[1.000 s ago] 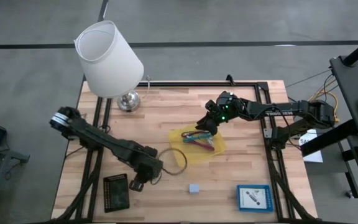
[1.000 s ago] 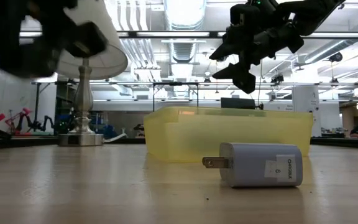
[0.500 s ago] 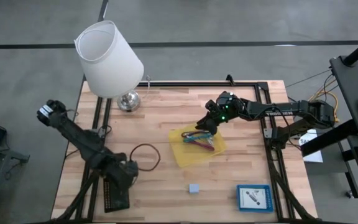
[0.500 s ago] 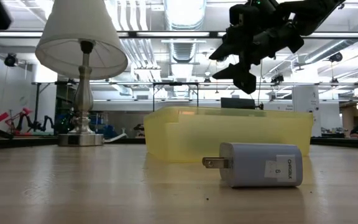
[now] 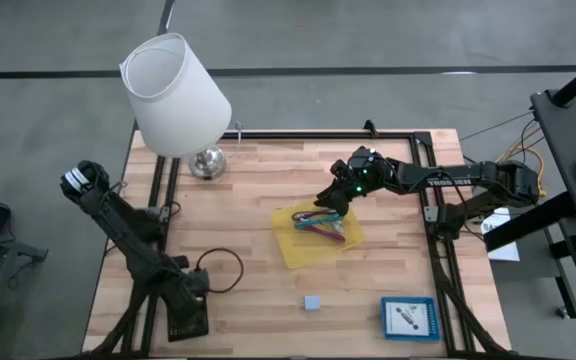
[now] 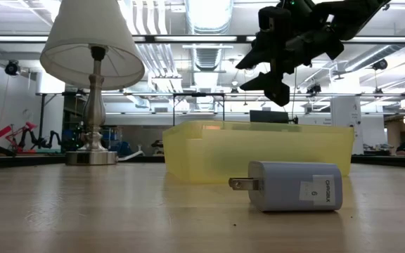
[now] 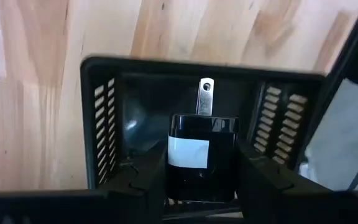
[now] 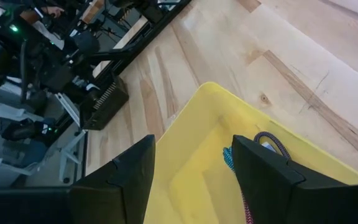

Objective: Pick and place items into bin
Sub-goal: Put the black charger adapter into the black bin, then put the white charger adapter into the black bin

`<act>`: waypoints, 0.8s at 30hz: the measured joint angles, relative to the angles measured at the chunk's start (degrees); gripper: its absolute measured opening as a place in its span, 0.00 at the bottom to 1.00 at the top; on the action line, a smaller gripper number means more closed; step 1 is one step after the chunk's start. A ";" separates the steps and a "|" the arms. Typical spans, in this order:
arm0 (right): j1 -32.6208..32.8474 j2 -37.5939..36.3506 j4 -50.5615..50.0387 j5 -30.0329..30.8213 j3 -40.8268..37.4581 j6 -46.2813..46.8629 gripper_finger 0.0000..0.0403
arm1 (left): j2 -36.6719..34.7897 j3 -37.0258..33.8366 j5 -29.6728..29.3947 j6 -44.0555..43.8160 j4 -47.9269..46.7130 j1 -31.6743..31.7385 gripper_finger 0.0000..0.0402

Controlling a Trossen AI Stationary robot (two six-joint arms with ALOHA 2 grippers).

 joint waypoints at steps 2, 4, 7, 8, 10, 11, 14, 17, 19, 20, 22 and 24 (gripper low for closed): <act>0.00 0.00 0.00 0.00 0.00 0.01 0.49 | 0.35 -0.44 0.00 -0.10 -0.12 -0.66 0.33; 0.00 0.00 0.00 0.06 0.00 -0.01 0.49 | 0.71 -1.01 -0.03 -0.68 0.00 -0.81 0.33; -0.02 0.00 0.00 0.94 0.00 -0.01 0.49 | 0.91 -2.29 -0.13 -3.02 -0.14 -0.81 0.34; -0.03 0.00 0.00 1.49 0.00 -0.01 0.49 | 0.89 -2.67 -0.15 -3.52 -0.14 -0.81 0.38; -0.04 0.00 0.00 2.30 0.00 -0.01 0.49 | 0.87 -3.04 -0.09 -4.54 -0.19 -0.81 0.48; -0.04 0.00 0.00 2.65 0.00 -0.01 0.49 | 0.77 -3.11 -0.09 -4.52 -0.19 -0.81 0.53; -0.04 0.00 0.00 2.78 0.00 -0.01 0.49 | 0.39 -3.11 -0.11 -4.51 -0.17 -0.81 0.66; -0.04 0.00 -0.01 2.80 0.00 -0.01 0.49 | -0.20 -2.77 -0.11 -4.55 -0.30 -0.74 0.72; -0.04 -0.01 0.00 2.80 0.00 -0.01 0.49 | -0.59 -1.97 -0.11 -4.55 -0.16 -0.54 0.73; -0.04 0.00 0.00 2.80 0.00 -0.01 0.49 | -0.81 -1.50 -0.15 -4.55 -0.22 -0.27 0.73; -0.02 0.00 -0.02 2.80 0.00 -0.01 0.49 | -1.15 -0.47 -0.58 -4.55 -0.19 0.57 0.73; 0.00 0.00 0.00 2.80 0.00 -0.01 0.49 | -1.37 0.91 -2.70 -4.57 -0.23 1.58 0.73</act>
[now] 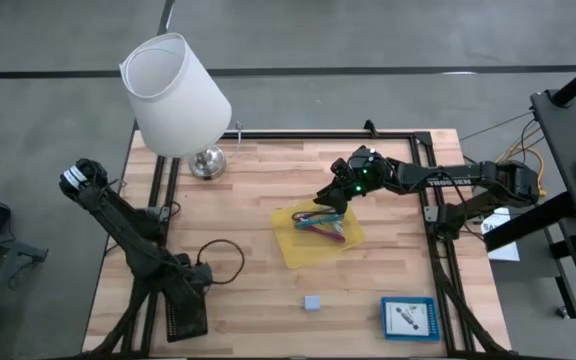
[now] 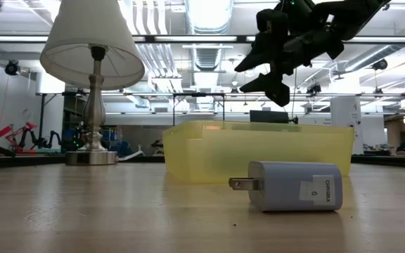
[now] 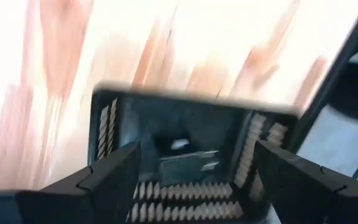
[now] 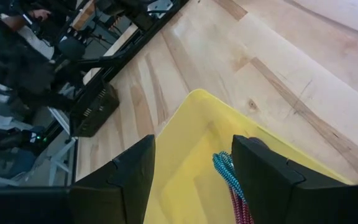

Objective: Pick and place items into bin
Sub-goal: Put the white charger adapter into the black bin

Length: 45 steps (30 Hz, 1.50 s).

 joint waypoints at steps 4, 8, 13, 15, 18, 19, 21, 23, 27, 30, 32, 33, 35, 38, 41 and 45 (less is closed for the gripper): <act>0.00 0.00 0.00 -0.02 0.00 0.00 0.49 | -0.01 2.53 -12.02 2.69 6.01 2.59 0.74; 0.01 0.00 0.10 -3.19 0.00 1.57 0.49 | 0.03 1.96 -26.49 16.01 23.63 4.15 0.74; 3.76 -0.59 2.96 -9.59 -0.03 -0.48 0.49 | -0.05 1.82 -35.47 19.53 26.54 7.18 0.74; 7.95 -1.65 5.23 -7.60 0.03 -4.13 0.49 | -0.24 1.82 -36.46 18.04 26.56 8.35 0.74; 15.65 -3.08 5.58 -2.99 1.27 -11.95 0.49 | -0.59 1.82 -36.35 18.03 26.65 9.58 0.74; 18.35 -3.28 5.10 -1.00 1.76 -14.61 0.49 | -0.67 1.82 -36.29 18.07 26.60 9.93 0.74; 23.56 -3.34 3.02 3.72 2.69 -18.82 0.49 | -0.93 1.80 -36.29 18.06 26.52 10.46 0.74; 27.93 -2.91 -0.86 8.88 3.87 -21.06 0.49 | -1.23 1.79 -36.33 18.03 26.52 10.64 0.74; 34.22 -1.29 -6.58 21.73 5.45 -18.59 0.49 | -1.71 1.25 -35.91 18.11 26.52 10.53 0.74; 37.30 0.35 -5.43 24.12 5.71 -16.50 0.49 | -2.10 0.35 -35.53 20.06 26.50 10.59 0.74; 39.35 2.10 -3.60 24.11 5.79 -15.01 0.49 | -2.17 -0.11 -35.39 22.68 26.24 10.59 0.74; 40.32 3.25 -2.88 24.11 5.79 -14.01 0.49 | -2.17 -0.22 -35.33 23.07 26.28 10.57 0.74; 42.28 5.72 -1.93 24.09 5.77 -13.09 0.50 | -2.19 -0.26 -35.29 24.12 26.32 10.57 0.74; 44.75 9.74 -1.34 24.09 6.08 -12.59 0.53 | -2.39 -0.27 -35.09 24.66 26.36 10.57 0.74; 46.12 14.56 -1.29 24.04 7.99 -10.05 0.58 | -2.83 -0.39 -34.16 25.81 26.33 10.57 0.74; 46.62 21.33 -1.27 24.06 11.79 -9.01 0.67 | -2.90 -0.50 -33.09 25.86 26.24 10.57 0.74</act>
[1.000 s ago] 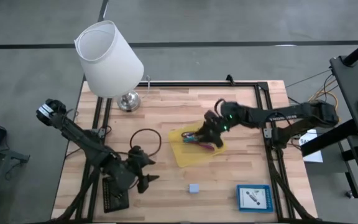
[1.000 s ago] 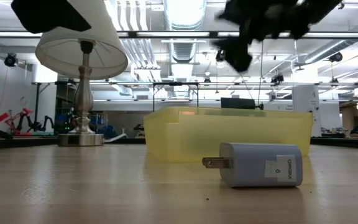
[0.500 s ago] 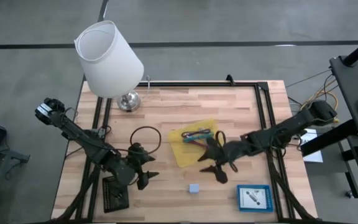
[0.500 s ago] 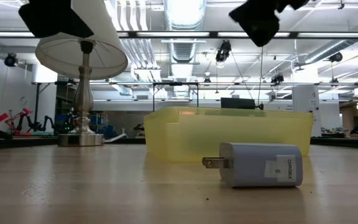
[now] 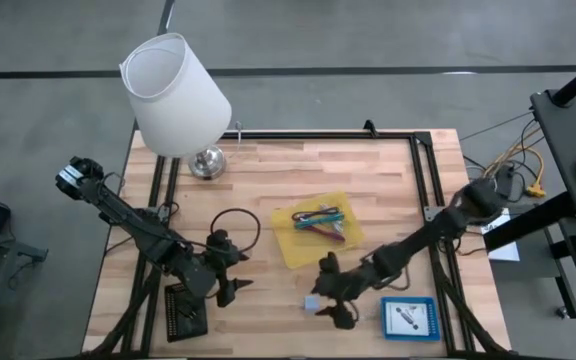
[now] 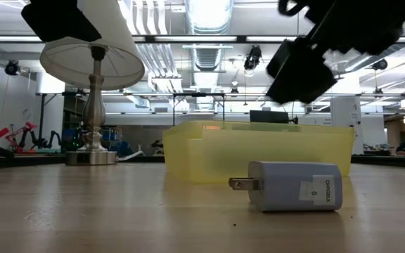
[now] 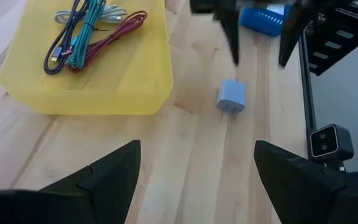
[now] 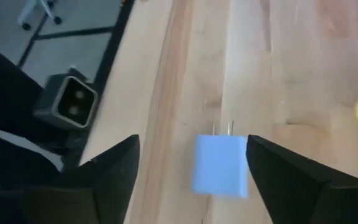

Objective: Pick and place items into bin
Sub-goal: Put the white charger adapter into the black bin

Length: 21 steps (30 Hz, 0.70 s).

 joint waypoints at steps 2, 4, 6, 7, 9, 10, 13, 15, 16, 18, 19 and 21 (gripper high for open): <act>0.00 3.27 -0.03 0.00 2.14 0.04 0.71 | 0.00 0.00 0.06 0.04 0.14 0.00 0.74; 0.00 5.79 -1.03 -0.20 4.06 0.07 0.73 | 0.00 0.00 0.10 0.06 0.07 0.00 0.74; 0.02 7.86 -3.59 -0.17 6.17 0.02 0.74 | 0.00 0.00 0.31 0.06 0.11 0.00 0.74; 0.02 8.52 -5.53 -0.17 6.89 0.04 0.74 | 0.00 0.00 0.46 0.02 0.08 0.00 0.74; 0.01 9.95 -9.48 -0.13 8.42 0.48 0.73 | 0.00 0.00 1.11 -0.05 0.18 0.00 0.74; 0.00 10.58 -10.58 -0.04 9.03 0.86 0.73 | 0.00 -0.02 1.43 -0.07 0.21 0.00 0.74; 0.00 12.49 -12.89 -0.03 10.72 0.90 0.71 | 0.00 -0.02 1.53 -0.09 0.25 0.00 0.74; 0.00 13.99 -13.28 -0.07 11.73 0.95 0.69 | 0.00 -0.09 1.54 -0.12 0.12 0.00 0.74; 0.00 14.73 -13.55 -0.11 12.11 1.23 0.68 | 0.00 -0.09 1.54 -0.14 0.21 0.00 0.74; 0.00 15.70 -13.63 -0.22 13.07 1.73 0.67 | 0.00 -0.09 1.54 -0.16 0.18 0.00 0.74; 0.00 15.95 -13.61 -0.24 13.47 1.73 0.65 | 0.00 -0.09 1.54 -0.16 0.22 0.00 0.74; 0.00 16.04 -14.17 -0.19 13.70 1.76 0.63 | 0.00 -0.11 1.54 -0.20 0.12 0.00 0.74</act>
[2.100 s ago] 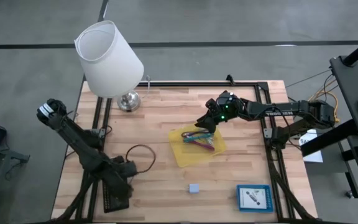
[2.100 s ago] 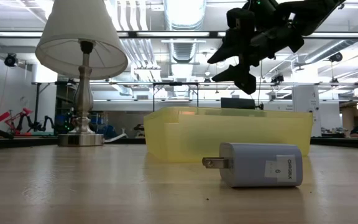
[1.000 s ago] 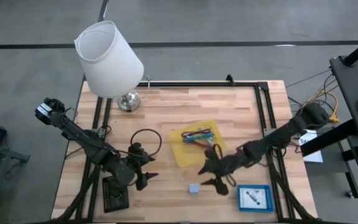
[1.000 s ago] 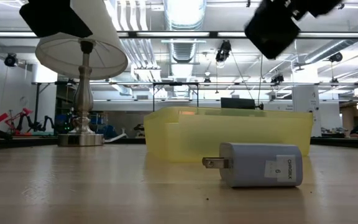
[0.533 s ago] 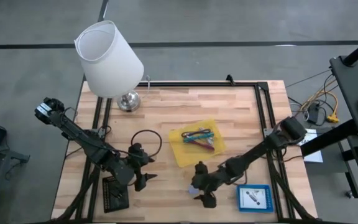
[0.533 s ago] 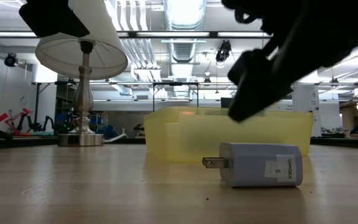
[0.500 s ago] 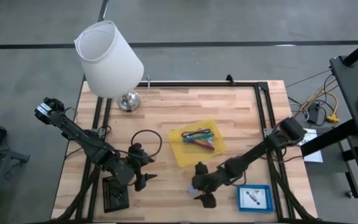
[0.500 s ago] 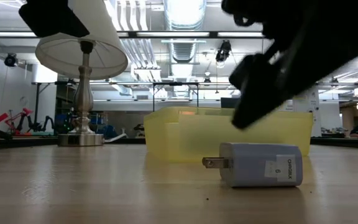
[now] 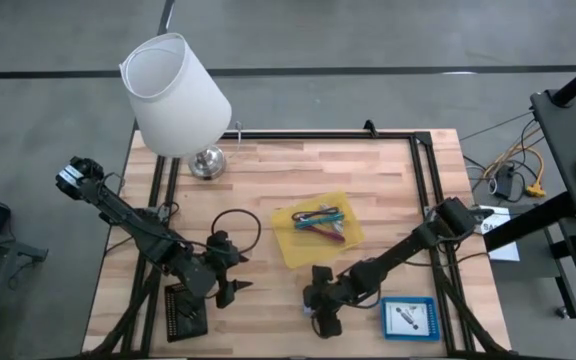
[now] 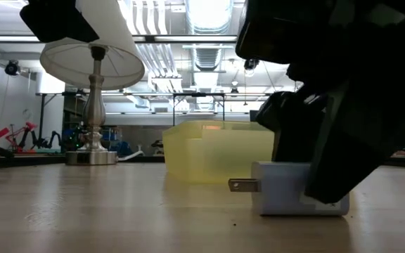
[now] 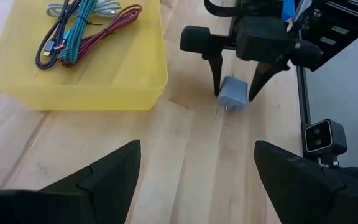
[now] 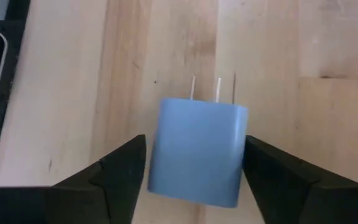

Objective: Pick and place items into bin
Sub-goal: Put the white charger adapter into the black bin

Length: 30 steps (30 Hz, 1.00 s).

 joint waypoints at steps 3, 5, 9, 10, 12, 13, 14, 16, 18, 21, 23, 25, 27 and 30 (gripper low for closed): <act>0.00 -0.51 -1.73 0.16 -0.10 -0.02 0.57 | 0.00 0.00 0.00 0.00 0.01 0.00 0.74; 0.00 -1.31 -3.92 0.12 -0.20 -0.04 0.51 | 0.00 0.00 0.00 0.02 0.10 0.00 0.74; -0.03 -3.04 -5.55 0.14 -0.26 -0.06 0.45 | 0.00 0.00 0.00 0.00 0.11 0.00 0.74; -0.09 -3.83 -5.50 0.16 -0.26 0.00 0.45 | 0.00 0.00 0.00 0.00 0.17 0.00 0.74; -0.15 -5.18 -4.73 1.49 -0.28 0.16 0.45 | 0.00 0.00 0.00 0.00 0.30 0.00 0.74; -0.24 -6.12 -4.26 2.80 -0.28 0.14 0.45 | 0.00 0.00 0.00 0.02 0.47 0.00 0.74; -0.28 -7.07 -3.98 4.53 -0.36 -0.03 0.45 | 0.01 0.00 0.00 0.02 0.66 0.00 0.74; -0.66 -9.13 -2.25 7.77 -0.37 -0.84 0.45 | 0.02 0.02 0.00 0.01 1.14 0.00 0.74; -1.10 -11.29 -1.11 11.26 -0.34 -2.40 0.45 | 0.02 0.04 -0.03 0.03 1.44 0.00 0.74; -1.71 -13.82 0.28 18.75 0.37 -3.47 0.45 | 0.02 0.04 -0.27 -0.07 2.98 0.00 0.74; -1.86 -15.16 0.29 23.62 1.21 -5.44 0.45 | 0.04 0.04 -0.37 -1.29 5.21 0.17 0.74; -1.88 -15.83 0.46 26.92 2.22 -8.80 0.45 | 0.03 0.04 -0.60 -4.46 7.64 0.81 0.74; -1.84 -15.81 0.42 28.21 3.56 -12.49 0.45 | 0.02 0.04 -0.62 -7.35 10.58 1.71 0.74; -1.82 -15.07 0.25 28.56 5.81 -17.13 0.45 | 0.02 0.04 0.39 -10.80 14.61 3.40 0.74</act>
